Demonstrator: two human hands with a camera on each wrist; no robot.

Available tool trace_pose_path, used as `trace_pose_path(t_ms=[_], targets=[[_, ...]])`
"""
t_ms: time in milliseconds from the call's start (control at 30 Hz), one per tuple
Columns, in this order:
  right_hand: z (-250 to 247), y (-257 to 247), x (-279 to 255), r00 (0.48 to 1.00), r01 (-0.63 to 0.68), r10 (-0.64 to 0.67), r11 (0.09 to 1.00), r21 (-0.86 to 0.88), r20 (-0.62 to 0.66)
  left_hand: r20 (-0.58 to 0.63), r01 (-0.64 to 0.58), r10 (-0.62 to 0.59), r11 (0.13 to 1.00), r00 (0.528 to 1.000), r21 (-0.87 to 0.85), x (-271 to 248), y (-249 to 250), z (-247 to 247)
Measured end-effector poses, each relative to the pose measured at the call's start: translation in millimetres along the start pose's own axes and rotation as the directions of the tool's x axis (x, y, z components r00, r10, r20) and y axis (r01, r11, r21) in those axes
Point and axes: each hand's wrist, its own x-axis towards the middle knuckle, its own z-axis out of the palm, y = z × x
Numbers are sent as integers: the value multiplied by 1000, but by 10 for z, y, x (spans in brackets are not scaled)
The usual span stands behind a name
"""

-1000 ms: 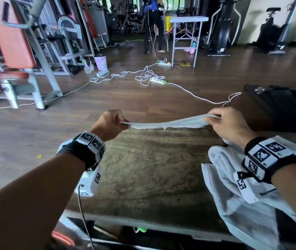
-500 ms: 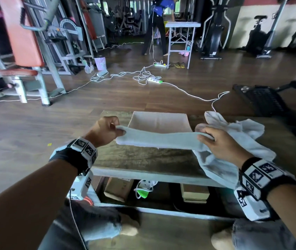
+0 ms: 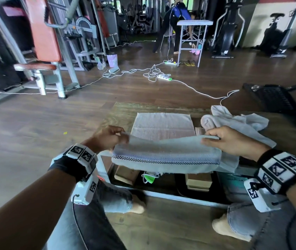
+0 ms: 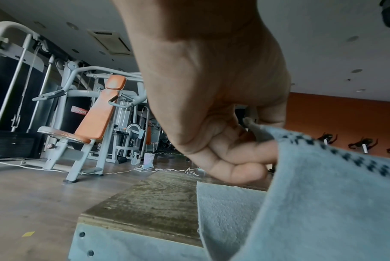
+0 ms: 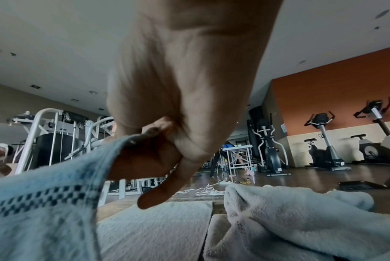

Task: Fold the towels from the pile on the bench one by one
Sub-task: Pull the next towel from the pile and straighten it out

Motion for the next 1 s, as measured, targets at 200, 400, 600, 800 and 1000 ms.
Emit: trace_pose_path(t_ms=[200,400,600,800,1000], targets=[[5,136,234,996,-59,59,998,10,-68,-43,11,-15,997,999,-74,251,-124,88],[-72,315,766,974,-87,82,996,-14,-209,-182,-61,32,986,983,-154,779,-161,119],[-147,468,1535,952,-195,169,978,-79,-256,-338,-8,-4,999,941,-36,1551,-177,57],[-115,803,2424,943,-260,219,954,-147,-249,-295,178,-165,984,941,15,2464,-305,33],[185,1118,2965,926,-324,266,924,-204,-266,-264,220,-139,925,954,310,3046,-598,237]])
